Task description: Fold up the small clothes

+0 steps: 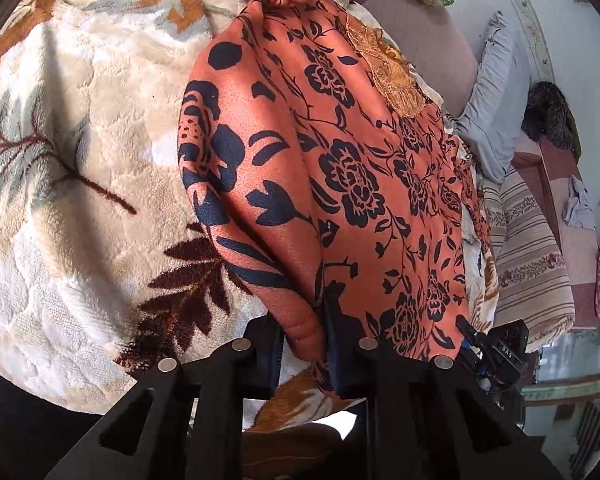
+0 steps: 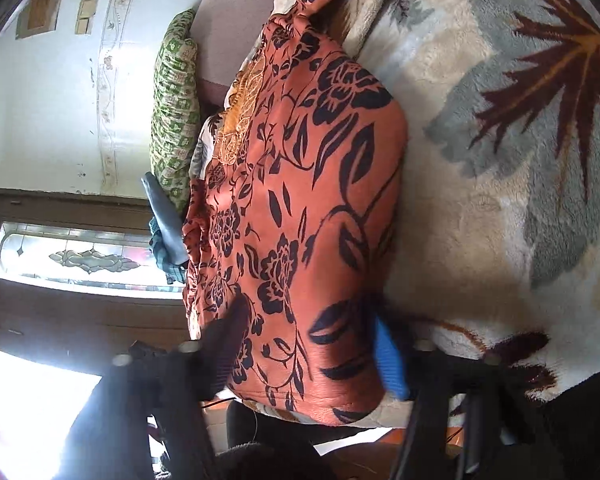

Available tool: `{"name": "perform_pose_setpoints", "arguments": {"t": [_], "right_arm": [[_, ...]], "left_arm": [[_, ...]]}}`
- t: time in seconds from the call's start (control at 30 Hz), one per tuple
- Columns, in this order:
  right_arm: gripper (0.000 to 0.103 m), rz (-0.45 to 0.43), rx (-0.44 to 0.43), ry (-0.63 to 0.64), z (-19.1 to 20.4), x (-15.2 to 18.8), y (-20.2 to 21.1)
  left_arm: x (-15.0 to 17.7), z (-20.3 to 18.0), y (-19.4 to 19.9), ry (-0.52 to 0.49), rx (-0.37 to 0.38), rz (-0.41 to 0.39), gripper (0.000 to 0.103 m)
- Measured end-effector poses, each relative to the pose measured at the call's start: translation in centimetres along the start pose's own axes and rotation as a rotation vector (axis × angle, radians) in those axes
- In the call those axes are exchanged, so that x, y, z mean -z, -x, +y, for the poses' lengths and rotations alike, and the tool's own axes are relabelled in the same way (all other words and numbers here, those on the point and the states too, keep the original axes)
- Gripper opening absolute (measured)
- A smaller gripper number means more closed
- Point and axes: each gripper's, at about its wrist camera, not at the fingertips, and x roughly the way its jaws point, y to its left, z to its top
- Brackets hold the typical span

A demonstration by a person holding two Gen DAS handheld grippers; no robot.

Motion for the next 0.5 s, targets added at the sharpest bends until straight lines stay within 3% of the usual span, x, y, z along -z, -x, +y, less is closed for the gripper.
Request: {"name": "perform_pose_setpoints", "arguments": {"t": [0.03,0.13,0.23,0.3,0.37,0.4,0.43,0.5], "right_arm": [[0.007,-0.006,0.008,0.014,0.2,-0.2,0.3],[0.007,-0.098,0.011,0.146,3.5,-0.9,3.2],[0.006,-0.191,0.116,0.374,8.9,-0.7,6.9],[0.006,-0.172,0.197,0.471,10.6,-0.2,7.6],[0.011,-0.094,0.298,0.458,9.8,0.1,6.7],[0.011,-0.053,0.347,0.437,8.6,0.3,6.2],[0.011,-0.035,0.365,0.404,7.2,0.4,5.9],[0.014,-0.048,0.318,0.283,3.9,0.1,6.5]], "left_arm": [[-0.1,0.0,0.2,-0.008,-0.014,-0.013,0.014],[0.4,-1.2,2.6,-0.051,-0.045,-0.046,0.012],[0.6,-1.6,4.9,-0.108,-0.166,-0.101,0.011],[0.8,-0.6,5.1,-0.111,-0.242,-0.101,0.011],[1.0,1.3,4.3,-0.104,-0.327,-0.072,0.011],[1.1,2.3,3.9,-0.086,-0.332,-0.051,0.011],[1.1,2.8,3.1,-0.061,-0.303,-0.035,0.011],[1.1,3.2,2.9,-0.042,-0.252,-0.037,0.011]]}}
